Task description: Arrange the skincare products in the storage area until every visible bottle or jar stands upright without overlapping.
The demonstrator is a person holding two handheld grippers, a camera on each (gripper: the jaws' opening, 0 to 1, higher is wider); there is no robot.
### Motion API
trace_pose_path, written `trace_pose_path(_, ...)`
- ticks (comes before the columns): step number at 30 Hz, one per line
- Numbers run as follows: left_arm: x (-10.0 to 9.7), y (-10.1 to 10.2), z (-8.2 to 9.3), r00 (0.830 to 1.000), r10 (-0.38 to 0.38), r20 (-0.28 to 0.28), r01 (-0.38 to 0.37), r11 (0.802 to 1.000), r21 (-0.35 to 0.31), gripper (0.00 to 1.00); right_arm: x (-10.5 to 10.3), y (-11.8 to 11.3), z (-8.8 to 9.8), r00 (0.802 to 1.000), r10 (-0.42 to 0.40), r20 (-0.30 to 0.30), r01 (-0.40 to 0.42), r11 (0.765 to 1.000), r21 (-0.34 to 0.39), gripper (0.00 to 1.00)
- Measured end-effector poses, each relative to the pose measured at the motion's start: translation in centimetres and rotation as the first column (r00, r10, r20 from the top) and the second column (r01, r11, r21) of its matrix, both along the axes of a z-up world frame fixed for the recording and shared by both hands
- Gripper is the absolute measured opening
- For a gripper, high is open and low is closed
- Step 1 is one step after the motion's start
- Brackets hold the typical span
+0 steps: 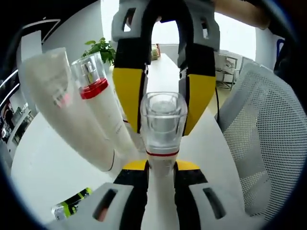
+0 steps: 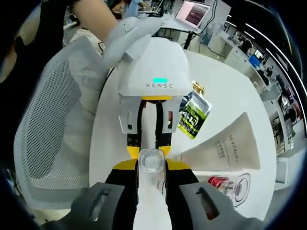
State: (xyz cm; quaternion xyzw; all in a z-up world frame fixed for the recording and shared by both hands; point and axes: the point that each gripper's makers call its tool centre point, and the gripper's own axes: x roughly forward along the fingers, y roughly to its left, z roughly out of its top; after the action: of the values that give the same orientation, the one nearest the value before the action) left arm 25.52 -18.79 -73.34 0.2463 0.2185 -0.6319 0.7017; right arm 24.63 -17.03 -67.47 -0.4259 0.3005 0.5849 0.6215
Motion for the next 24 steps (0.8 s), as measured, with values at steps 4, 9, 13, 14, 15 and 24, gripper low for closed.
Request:
trace_pose_path(4, 0.2, -0.1, -0.1, 1.0, 0.007, -0.015, -0.007, 1.0, -0.017, 0.24, 0.3, 0.2, -0.1, 1.0, 0.007, 0.017, -0.007, 1.0, 0.007, 0.21)
trace_pose_path(9, 0.4, -0.2, 0.0, 1.0, 0.021, -0.022, -0.022, 0.999, -0.035, 0.24, 0.8, 0.6, 0.2, 0.999, 0.015, 0.049, -0.016, 1.0, 0.021, 0.22)
trace_pose_path(13, 0.5, -0.3, 0.0, 1.0, 0.018, -0.016, -0.019, 0.999, -0.039, 0.24, 1.0, 0.7, 0.6, 0.996, 0.019, 0.088, -0.021, 0.999, 0.024, 0.26)
trace_pose_path(14, 0.5, -0.3, 0.0, 1.0, 0.016, -0.014, -0.016, 0.999, -0.041, 0.24, 1.3, 0.5, 0.8, 0.994, 0.011, 0.11, -0.013, 1.0, 0.019, 0.3)
trace_pose_path(15, 0.6, -0.4, 0.0, 1.0, 0.014, -0.014, -0.015, 0.999, -0.042, 0.24, 1.3, 0.3, 0.8, 0.993, 0.004, 0.12, -0.006, 1.0, 0.013, 0.33)
trace_pose_path(24, 1.9, -0.8, 0.0, 1.0, 0.013, 0.002, -0.012, 0.999, -0.05, 0.24, 1.4, -1.9, 3.1, 0.98, -0.127, 0.154, 0.114, 0.99, 0.089, 0.38)
